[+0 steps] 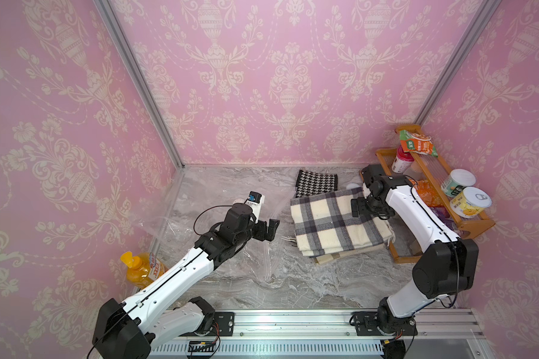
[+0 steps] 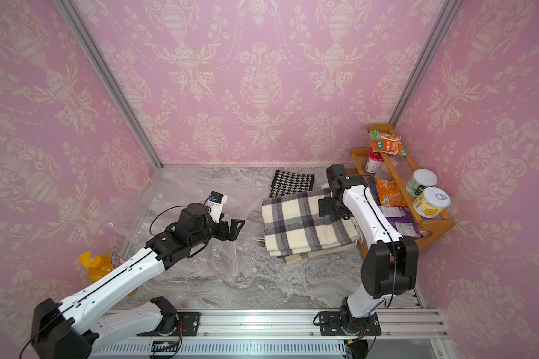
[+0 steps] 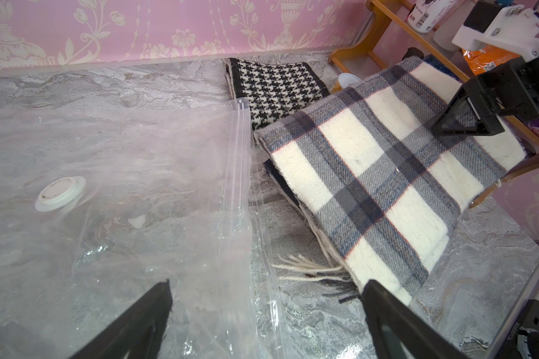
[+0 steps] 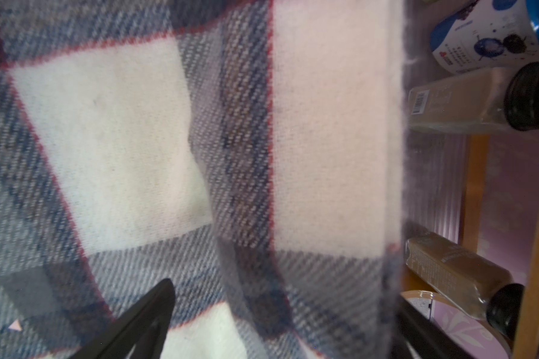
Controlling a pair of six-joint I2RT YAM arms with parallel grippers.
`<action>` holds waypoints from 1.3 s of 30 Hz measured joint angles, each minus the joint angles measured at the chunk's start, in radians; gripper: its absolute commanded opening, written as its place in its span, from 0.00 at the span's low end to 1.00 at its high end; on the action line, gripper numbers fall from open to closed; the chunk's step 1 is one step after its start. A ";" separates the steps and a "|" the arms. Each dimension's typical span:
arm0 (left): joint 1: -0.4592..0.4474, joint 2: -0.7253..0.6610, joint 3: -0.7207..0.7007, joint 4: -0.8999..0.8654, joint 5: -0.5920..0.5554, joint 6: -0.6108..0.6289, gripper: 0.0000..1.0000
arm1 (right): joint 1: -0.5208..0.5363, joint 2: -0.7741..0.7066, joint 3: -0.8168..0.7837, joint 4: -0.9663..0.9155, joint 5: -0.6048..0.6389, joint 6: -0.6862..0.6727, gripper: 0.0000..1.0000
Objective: Take the scarf out of the vacuum bag
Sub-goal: Place the scarf at the center of the board.
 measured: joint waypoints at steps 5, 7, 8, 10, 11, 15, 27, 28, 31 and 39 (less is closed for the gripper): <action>0.000 0.001 0.000 -0.009 0.000 0.000 0.99 | 0.003 -0.087 -0.066 0.069 0.053 0.019 1.00; 0.000 0.004 0.000 -0.010 0.000 0.000 0.99 | 0.007 -0.151 -0.110 0.108 0.061 0.027 1.00; 0.000 0.008 0.000 -0.013 0.000 0.000 0.99 | 0.010 -0.188 -0.132 0.128 0.059 0.029 1.00; 0.000 0.014 0.000 -0.014 0.000 0.000 0.99 | 0.014 -0.246 -0.166 0.169 0.032 0.030 1.00; 0.000 0.017 0.000 -0.015 0.000 0.000 0.99 | 0.015 -0.267 -0.179 0.189 0.008 0.030 1.00; 0.000 0.018 0.000 -0.017 -0.001 0.000 0.99 | 0.018 -0.268 -0.225 0.262 -0.082 0.030 1.00; 0.000 0.018 0.000 -0.041 -0.045 -0.003 0.99 | 0.022 -0.032 -0.336 0.420 -0.151 0.068 1.00; 0.000 0.018 0.000 -0.042 -0.049 -0.004 0.99 | 0.022 -0.031 -0.339 0.427 -0.150 0.072 1.00; 0.000 0.018 0.000 -0.043 -0.057 -0.008 0.99 | 0.022 -0.021 -0.341 0.445 -0.148 0.078 1.00; 0.000 0.016 0.000 -0.077 -0.199 -0.037 0.99 | 0.116 -0.098 -0.319 0.396 -0.031 0.101 1.00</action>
